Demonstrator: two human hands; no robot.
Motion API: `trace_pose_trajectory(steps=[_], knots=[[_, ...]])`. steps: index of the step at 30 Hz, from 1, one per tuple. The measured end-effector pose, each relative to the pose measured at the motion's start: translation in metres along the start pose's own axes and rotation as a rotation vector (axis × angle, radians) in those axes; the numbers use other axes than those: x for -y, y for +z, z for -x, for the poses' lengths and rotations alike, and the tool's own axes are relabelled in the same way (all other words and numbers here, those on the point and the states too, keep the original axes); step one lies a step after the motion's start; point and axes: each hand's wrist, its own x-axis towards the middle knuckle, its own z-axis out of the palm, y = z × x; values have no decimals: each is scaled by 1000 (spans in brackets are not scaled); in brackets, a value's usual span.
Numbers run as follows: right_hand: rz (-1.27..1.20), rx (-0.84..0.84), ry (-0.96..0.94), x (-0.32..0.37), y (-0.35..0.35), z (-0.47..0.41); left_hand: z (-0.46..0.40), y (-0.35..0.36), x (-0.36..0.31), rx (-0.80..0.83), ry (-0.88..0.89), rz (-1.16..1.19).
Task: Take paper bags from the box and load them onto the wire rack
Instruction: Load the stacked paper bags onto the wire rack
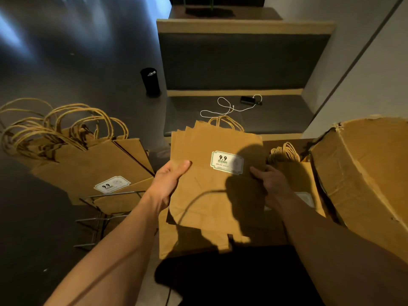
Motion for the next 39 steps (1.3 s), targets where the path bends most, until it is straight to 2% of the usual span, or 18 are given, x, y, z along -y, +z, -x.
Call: trace_pose_trajectory(steps=[3, 9, 14, 17, 22, 27, 31, 35, 39], knots=[[-105, 61, 0, 4, 1, -1, 4, -8, -10, 14, -32, 86], [-214, 167, -7, 8, 19, 3, 14, -19, -31, 3, 40, 108], [-94, 261, 95, 18, 40, 14, 23, -32, -51, -81, 105, 68], [-47, 275, -29, 28, 59, 15, 27, -43, -59, -127, 162, 53], [93, 270, -203, 52, 107, 21, 38, -54, -82, -142, 298, -119], [147, 368, -215, 60, 148, 25, 49, -79, -101, -204, 450, -378], [217, 321, -378, 50, 181, 33, 53, -100, -101, -341, 425, -435], [297, 293, -464, 35, 206, 35, 60, -109, -87, -587, 431, -606], [328, 295, -506, 25, 221, 35, 68, -119, -64, -834, 517, -583]])
